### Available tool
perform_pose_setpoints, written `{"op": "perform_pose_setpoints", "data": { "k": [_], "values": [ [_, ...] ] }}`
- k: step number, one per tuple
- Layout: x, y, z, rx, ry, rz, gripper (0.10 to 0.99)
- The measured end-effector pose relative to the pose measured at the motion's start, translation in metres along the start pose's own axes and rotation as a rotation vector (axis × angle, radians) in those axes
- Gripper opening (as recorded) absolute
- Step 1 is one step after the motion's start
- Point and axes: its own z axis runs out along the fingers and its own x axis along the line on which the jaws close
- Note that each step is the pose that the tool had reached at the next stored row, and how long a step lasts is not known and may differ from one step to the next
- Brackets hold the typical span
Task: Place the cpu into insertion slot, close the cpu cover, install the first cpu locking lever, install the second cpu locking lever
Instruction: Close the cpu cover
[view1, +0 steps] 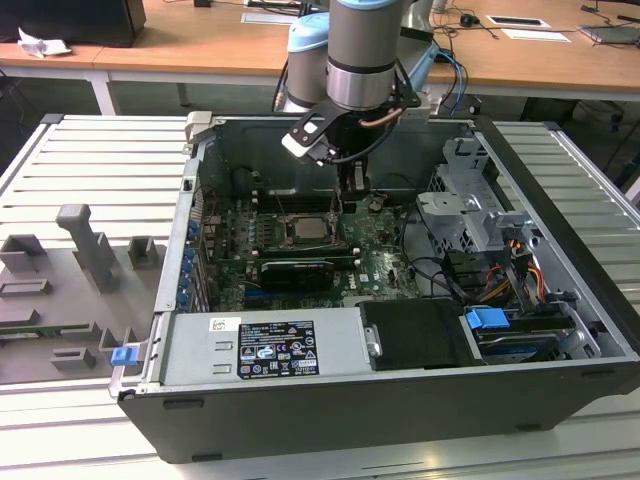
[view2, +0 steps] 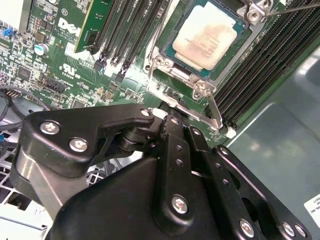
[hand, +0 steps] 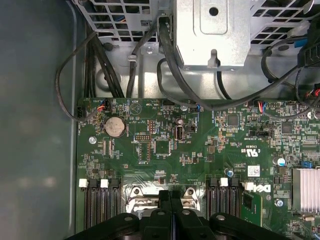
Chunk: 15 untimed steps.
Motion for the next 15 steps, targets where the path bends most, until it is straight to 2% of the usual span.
{"op": "perform_pose_setpoints", "data": {
  "k": [7, 15],
  "values": [
    [0.0, -0.0018, -0.0001, 0.0, 0.0, 0.0, 0.106],
    [0.0, -0.008, -0.0004, 0.0, 0.0, 0.0, 0.106]
  ]
}}
